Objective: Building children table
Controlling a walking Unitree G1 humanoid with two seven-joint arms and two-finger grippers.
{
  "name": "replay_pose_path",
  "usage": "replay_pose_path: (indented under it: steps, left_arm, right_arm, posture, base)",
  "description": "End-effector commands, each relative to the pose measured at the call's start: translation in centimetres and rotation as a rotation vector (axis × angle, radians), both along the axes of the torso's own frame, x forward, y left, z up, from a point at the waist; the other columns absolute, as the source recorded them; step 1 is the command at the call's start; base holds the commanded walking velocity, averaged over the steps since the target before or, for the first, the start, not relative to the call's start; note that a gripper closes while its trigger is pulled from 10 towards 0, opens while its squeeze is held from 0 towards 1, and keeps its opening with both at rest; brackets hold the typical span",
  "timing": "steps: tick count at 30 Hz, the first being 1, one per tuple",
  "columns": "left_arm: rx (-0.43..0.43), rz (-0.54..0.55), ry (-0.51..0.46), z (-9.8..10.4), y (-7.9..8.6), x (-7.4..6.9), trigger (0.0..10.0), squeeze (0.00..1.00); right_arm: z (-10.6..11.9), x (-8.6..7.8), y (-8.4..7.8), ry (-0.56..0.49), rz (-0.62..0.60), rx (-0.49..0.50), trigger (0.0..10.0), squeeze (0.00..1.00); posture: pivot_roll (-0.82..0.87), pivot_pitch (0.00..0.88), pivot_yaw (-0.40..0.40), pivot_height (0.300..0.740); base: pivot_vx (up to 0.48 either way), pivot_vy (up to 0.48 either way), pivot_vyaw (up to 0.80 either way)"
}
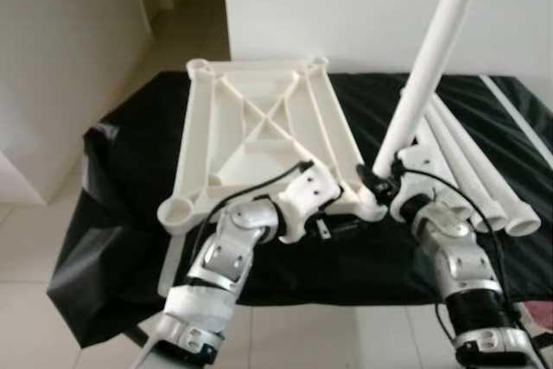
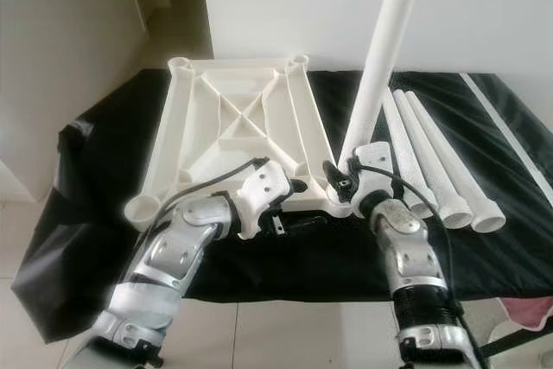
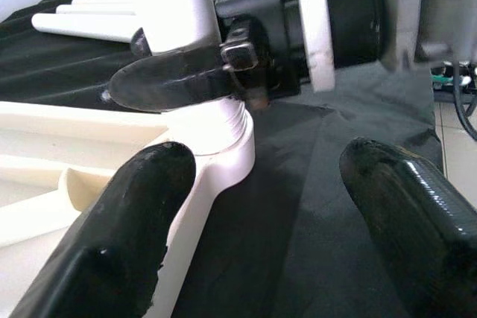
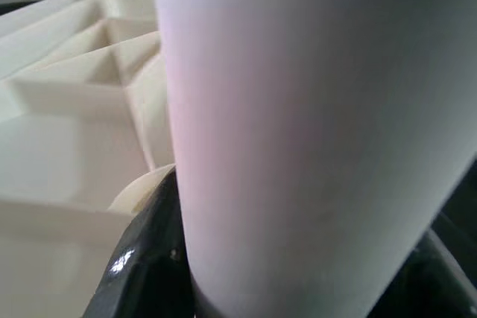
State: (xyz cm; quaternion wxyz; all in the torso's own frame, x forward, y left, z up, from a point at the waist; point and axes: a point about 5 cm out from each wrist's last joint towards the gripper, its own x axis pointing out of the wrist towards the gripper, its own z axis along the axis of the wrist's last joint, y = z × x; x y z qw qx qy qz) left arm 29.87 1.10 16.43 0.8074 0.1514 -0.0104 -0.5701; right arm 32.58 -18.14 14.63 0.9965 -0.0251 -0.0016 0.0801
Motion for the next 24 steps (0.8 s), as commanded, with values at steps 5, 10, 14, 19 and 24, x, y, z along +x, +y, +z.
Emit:
replay_pose_path:
  steps: [5, 10, 14, 19, 24]
  left_arm:
    - [-0.020, 0.083, -0.010, -0.1, 0.0, 0.2, 10.0, 0.00]
    - [-0.020, 0.075, -0.007, -0.2, -0.2, 0.1, 10.0, 0.00]
    - [-0.023, 0.069, -0.003, -0.2, -0.3, 0.0, 10.0, 0.00]
    - [-0.026, 0.073, 0.000, -0.3, -0.3, -0.1, 10.0, 0.00]
    - [-0.027, 0.077, 0.000, -0.3, -0.3, -0.1, 10.0, 0.00]
  right_arm:
    - [-0.7, -1.0, -0.3, 0.054, -0.247, 0.024, 10.0, 0.00]
    - [-1.1, -2.3, -0.2, 0.061, -0.540, 0.068, 10.0, 0.00]
    - [-1.6, -3.3, 1.5, 0.082, -0.642, 0.136, 10.0, 0.00]
    - [-1.6, -3.2, 1.7, 0.105, -0.594, 0.139, 10.0, 0.00]
    - [-1.3, -3.2, 1.4, 0.100, -0.610, 0.129, 10.0, 0.00]
  posture:
    - [0.02, 0.000, -0.014, 0.740]
    - [0.01, 0.000, -0.017, 0.740]
    - [0.02, 0.000, -0.022, 0.740]
    - [0.02, 0.000, -0.031, 0.740]
    - [0.02, 0.000, -0.035, 0.740]
  base:
    - [0.000, 0.000, 0.00]
    - [0.000, 0.000, 0.00]
    - [0.000, 0.000, 0.00]
    - [0.000, 0.000, 0.00]
    - [0.000, 0.000, 0.00]
